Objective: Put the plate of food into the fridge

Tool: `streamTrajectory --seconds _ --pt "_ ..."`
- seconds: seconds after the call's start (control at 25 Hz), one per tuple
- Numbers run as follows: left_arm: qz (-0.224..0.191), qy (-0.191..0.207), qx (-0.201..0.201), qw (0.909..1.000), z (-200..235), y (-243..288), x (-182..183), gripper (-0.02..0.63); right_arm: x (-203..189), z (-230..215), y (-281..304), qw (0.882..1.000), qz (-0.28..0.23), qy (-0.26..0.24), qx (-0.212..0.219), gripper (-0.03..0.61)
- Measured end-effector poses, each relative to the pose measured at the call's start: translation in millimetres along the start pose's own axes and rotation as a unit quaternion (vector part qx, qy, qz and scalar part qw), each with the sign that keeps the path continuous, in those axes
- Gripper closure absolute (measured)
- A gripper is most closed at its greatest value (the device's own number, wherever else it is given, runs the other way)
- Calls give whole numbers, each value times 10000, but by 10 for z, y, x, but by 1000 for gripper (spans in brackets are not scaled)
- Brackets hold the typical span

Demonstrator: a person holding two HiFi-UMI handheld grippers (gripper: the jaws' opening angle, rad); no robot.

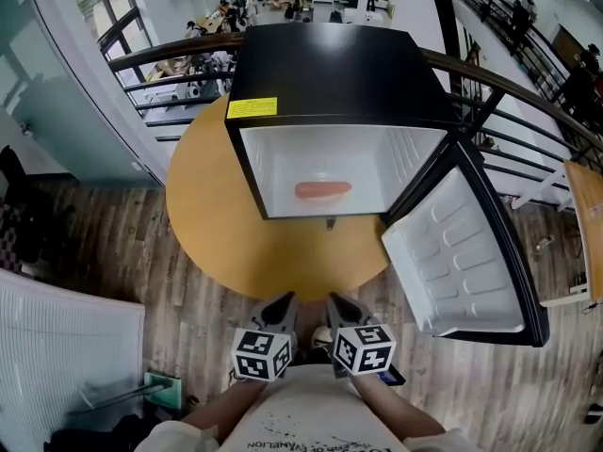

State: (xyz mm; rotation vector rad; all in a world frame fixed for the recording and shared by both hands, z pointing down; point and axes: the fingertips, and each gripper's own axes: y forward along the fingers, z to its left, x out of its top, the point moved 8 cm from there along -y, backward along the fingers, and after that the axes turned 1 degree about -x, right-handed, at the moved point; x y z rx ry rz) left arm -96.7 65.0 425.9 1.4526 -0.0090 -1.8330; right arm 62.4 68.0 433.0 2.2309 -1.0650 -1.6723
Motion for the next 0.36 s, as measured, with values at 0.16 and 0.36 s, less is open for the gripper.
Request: streamTrajectory --seconds 0.16,0.36 --pt "-8 16 6 10000 15 -8 31 591 19 10 18 10000 22 -4 31 552" --pt "-10 15 -5 10000 21 -2 56 591 40 7 20 10000 36 -5 38 552"
